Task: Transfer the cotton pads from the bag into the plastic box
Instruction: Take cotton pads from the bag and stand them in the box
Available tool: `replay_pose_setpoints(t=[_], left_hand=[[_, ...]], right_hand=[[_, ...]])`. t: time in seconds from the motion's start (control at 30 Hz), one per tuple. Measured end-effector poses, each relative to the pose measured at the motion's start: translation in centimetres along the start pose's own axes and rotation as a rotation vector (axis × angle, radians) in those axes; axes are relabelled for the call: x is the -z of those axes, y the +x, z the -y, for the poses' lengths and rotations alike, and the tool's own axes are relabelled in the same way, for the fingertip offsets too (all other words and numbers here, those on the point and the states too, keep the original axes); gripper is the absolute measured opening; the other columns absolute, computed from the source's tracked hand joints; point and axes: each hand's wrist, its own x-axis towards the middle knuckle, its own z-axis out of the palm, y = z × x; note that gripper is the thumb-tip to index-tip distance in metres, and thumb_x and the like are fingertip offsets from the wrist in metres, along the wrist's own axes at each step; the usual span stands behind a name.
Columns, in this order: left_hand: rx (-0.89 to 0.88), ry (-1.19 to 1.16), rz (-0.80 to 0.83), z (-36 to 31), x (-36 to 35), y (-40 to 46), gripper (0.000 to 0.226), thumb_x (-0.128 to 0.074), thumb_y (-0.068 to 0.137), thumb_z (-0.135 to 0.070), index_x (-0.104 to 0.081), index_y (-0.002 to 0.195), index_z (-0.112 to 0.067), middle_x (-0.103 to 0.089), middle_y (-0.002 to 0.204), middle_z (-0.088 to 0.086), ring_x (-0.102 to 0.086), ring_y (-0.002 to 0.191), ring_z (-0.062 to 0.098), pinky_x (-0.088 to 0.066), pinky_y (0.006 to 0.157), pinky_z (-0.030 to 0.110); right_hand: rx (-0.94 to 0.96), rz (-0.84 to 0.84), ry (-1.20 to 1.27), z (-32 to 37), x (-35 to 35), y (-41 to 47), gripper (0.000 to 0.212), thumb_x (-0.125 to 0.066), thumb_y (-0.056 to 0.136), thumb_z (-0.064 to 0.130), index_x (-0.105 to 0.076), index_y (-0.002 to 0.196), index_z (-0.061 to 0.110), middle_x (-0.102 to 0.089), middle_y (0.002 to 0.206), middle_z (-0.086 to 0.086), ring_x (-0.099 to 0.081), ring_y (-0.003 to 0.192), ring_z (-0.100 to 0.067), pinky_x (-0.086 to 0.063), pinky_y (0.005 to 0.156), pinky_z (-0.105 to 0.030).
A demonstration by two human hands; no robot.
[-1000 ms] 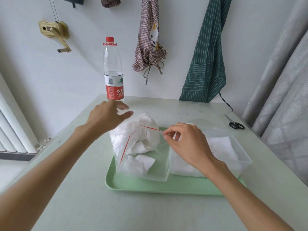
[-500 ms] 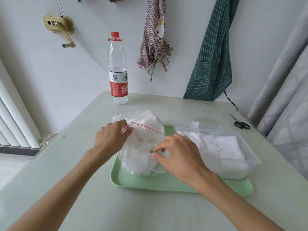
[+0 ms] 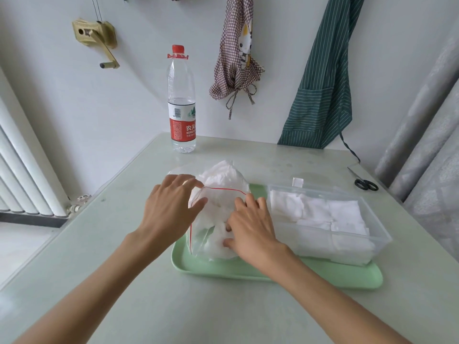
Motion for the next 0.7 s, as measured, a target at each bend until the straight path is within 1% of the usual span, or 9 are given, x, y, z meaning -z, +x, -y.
replay_pose_setpoints(t=[0.13, 0.2, 0.27, 0.37, 0.43, 0.5, 0.6, 0.63, 0.7], left_hand=[[0.032, 0.012, 0.010, 0.2, -0.7, -0.1, 0.039, -0.043, 0.094, -0.048, -0.052, 0.127, -0.028, -0.047, 0.138, -0.012, -0.034, 0.131, 0.014, -0.031, 0.095, 0.029], [0.025, -0.047, 0.018, 0.3, -0.7, 0.1, 0.040, -0.047, 0.092, -0.048, -0.052, 0.127, -0.029, -0.048, 0.138, -0.011, -0.034, 0.131, 0.015, -0.032, 0.097, 0.030], [0.031, -0.163, 0.053, 0.0, -0.1, 0.5, 0.044, -0.056, 0.087, -0.049, -0.053, 0.126, -0.029, -0.048, 0.138, -0.010, -0.034, 0.132, 0.017, -0.031, 0.100, 0.032], [0.035, -0.447, -0.015, -1.7, 1.6, 0.7, 0.043, -0.065, 0.083, -0.042, -0.057, 0.123, -0.028, -0.053, 0.130, -0.011, -0.040, 0.127, 0.017, -0.035, 0.103, 0.034], [0.013, -0.613, -0.107, -3.8, 2.9, 0.7, 0.031, -0.060, 0.086, -0.041, -0.062, 0.115, -0.030, -0.059, 0.116, -0.020, -0.050, 0.117, 0.008, -0.042, 0.096, 0.031], [0.018, -0.760, -0.072, -6.2, 3.8, 0.6, 0.023, -0.054, 0.087, -0.047, -0.064, 0.105, -0.034, -0.063, 0.102, -0.027, -0.058, 0.102, -0.005, -0.046, 0.084, 0.022], [0.005, -0.930, 0.159, -9.9, 3.2, 0.6, 0.043, -0.054, 0.075, -0.063, -0.061, 0.108, -0.036, -0.066, 0.102, -0.024, -0.062, 0.096, -0.007, -0.051, 0.082, 0.019], [-0.009, -0.949, 0.192, -10.8, 2.6, 0.7, 0.043, -0.058, 0.075, -0.060, -0.061, 0.110, -0.035, -0.066, 0.103, -0.023, -0.062, 0.096, -0.007, -0.051, 0.081, 0.016], [-0.031, -0.956, 0.124, -12.3, 0.8, 1.5, 0.030, -0.066, 0.080, -0.043, -0.066, 0.105, -0.026, -0.070, 0.096, -0.018, -0.064, 0.090, -0.007, -0.052, 0.082, 0.015]], right_hand=[[0.032, -0.159, 0.127, -0.6, 0.7, -1.2, 0.024, -0.061, 0.086, 0.034, -0.070, 0.105, 0.023, -0.045, 0.119, 0.002, -0.032, 0.117, -0.024, -0.020, 0.085, -0.032], [0.036, -0.321, 0.228, -1.5, 1.4, -2.0, 0.020, -0.066, 0.082, 0.034, -0.072, 0.098, 0.022, -0.049, 0.122, 0.002, -0.037, 0.116, -0.023, -0.025, 0.086, -0.031], [-0.012, -0.452, 0.357, -2.6, 2.4, -2.5, 0.017, -0.074, 0.077, 0.033, -0.073, 0.090, 0.021, -0.056, 0.113, 0.005, -0.043, 0.108, -0.018, -0.032, 0.085, -0.027], [-0.169, -0.380, 0.837, -4.5, 3.8, -3.5, 0.014, -0.077, 0.076, 0.029, -0.070, 0.086, 0.022, -0.063, 0.090, 0.016, -0.055, 0.088, -0.004, -0.039, 0.074, -0.012], [-0.243, -0.294, 1.155, -5.8, 4.6, -3.9, 0.009, -0.076, 0.078, 0.025, -0.067, 0.077, 0.022, -0.067, 0.073, 0.016, -0.062, 0.073, -0.003, -0.049, 0.070, -0.019], [-0.315, -0.257, 1.358, -6.9, 5.1, -4.3, 0.016, -0.073, 0.081, 0.019, -0.061, 0.071, 0.018, -0.063, 0.059, 0.015, -0.062, 0.064, -0.006, -0.054, 0.070, -0.025], [-0.392, -0.286, 1.487, -8.6, 5.4, -4.7, 0.021, -0.071, 0.083, 0.017, -0.057, 0.068, 0.019, -0.064, 0.057, 0.013, -0.062, 0.060, -0.004, -0.057, 0.073, -0.023], [-0.415, -0.298, 1.499, -9.1, 5.2, -4.8, 0.022, -0.072, 0.083, 0.018, -0.056, 0.067, 0.019, -0.063, 0.055, 0.014, -0.061, 0.059, -0.002, -0.058, 0.074, -0.024], [-0.457, -0.310, 1.501, -10.3, 4.8, -4.9, 0.023, -0.073, 0.081, 0.020, -0.056, 0.066, 0.019, -0.061, 0.055, 0.015, -0.061, 0.060, -0.002, -0.057, 0.081, -0.027]])
